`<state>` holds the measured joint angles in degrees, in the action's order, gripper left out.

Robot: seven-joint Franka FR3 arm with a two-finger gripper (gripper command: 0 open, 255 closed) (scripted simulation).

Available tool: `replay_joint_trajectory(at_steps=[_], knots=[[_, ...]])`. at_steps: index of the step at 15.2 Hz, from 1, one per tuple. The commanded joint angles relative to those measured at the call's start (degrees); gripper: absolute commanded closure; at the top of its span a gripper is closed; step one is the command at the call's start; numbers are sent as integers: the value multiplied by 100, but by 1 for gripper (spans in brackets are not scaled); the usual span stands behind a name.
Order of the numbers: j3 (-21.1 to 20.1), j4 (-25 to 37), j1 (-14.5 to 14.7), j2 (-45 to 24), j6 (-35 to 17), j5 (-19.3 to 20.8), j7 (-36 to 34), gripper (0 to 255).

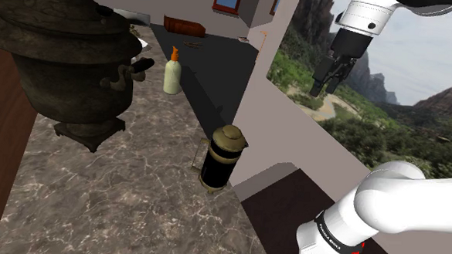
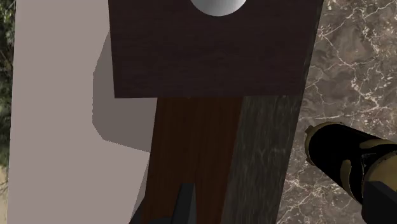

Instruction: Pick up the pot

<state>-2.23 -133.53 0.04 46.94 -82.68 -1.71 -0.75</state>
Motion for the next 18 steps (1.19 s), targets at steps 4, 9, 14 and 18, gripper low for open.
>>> replay_joint_trajectory(at_steps=[4,9,14,18], knots=[[-353,-162,107,-175,-339,-240,-341,0],[-947,-296,276,-622,-936,-592,-896,0],[-1546,-251,405,-1256,-1553,-838,-1450,0],[-2025,-86,461,-1889,-2041,-919,-1913,0]])
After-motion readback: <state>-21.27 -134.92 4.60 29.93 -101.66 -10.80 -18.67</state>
